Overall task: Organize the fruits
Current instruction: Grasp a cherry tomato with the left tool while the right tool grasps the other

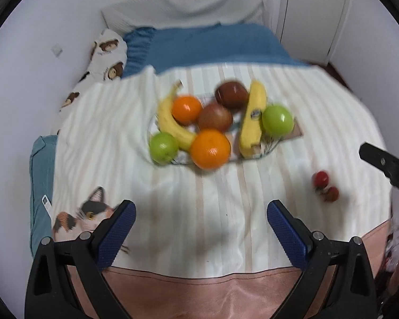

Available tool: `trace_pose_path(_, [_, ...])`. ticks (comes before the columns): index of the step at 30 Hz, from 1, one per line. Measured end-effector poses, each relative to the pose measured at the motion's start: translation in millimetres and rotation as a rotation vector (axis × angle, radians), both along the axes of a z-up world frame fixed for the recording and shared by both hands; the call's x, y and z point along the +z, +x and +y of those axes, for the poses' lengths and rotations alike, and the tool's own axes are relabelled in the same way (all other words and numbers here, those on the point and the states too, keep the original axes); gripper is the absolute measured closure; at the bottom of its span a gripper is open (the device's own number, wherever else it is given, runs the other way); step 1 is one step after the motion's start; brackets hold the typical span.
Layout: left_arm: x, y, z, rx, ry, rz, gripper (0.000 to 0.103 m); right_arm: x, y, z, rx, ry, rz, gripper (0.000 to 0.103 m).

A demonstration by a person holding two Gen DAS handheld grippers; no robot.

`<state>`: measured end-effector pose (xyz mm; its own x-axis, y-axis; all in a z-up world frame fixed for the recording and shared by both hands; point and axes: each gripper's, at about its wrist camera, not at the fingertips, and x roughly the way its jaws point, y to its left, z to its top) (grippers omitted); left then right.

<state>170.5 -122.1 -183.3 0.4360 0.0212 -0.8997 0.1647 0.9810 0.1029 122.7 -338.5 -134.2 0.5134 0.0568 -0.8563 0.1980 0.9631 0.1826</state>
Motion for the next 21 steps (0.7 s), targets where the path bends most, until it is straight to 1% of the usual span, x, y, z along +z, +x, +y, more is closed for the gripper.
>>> trace_pose_path(2, [-19,6,-11,-0.009,0.017,0.037,0.002,-28,12,-8,-0.001,0.008,0.051,0.033])
trace_pose_path(3, [-28,9,-18,-0.014,0.032,0.061,0.002,-39,17,-10,0.001,0.011,0.07,0.035])
trace_pose_path(7, [-53,11,-33,-0.036,0.067,0.109,0.002,-81,29,-7,0.048,0.011,0.142,0.04])
trace_pose_path(10, [-66,12,-38,-0.041,0.084,0.139,0.002,-100,36,3,0.101,-0.003,0.179,0.047])
trace_pose_path(12, [-72,12,-39,-0.039,0.089,0.153,0.002,-112,41,11,0.145,-0.027,0.202,0.055])
trace_pose_path(13, [-74,12,-40,-0.038,0.088,0.161,0.002,-118,43,14,0.163,-0.043,0.215,0.063])
trace_pose_path(14, [-76,12,-41,-0.037,0.087,0.167,0.002,-122,44,16,0.175,-0.054,0.223,0.072])
trace_pose_path(17, [-75,13,-49,-0.05,0.08,0.171,0.002,-121,45,12,0.166,-0.039,0.206,0.072])
trace_pose_path(20, [-69,16,-62,-0.078,0.046,0.167,0.002,-103,36,-6,0.109,0.014,0.156,0.072])
trace_pose_path(21, [-66,17,-68,-0.095,0.021,0.168,0.002,-96,33,-13,0.088,0.032,0.14,0.072])
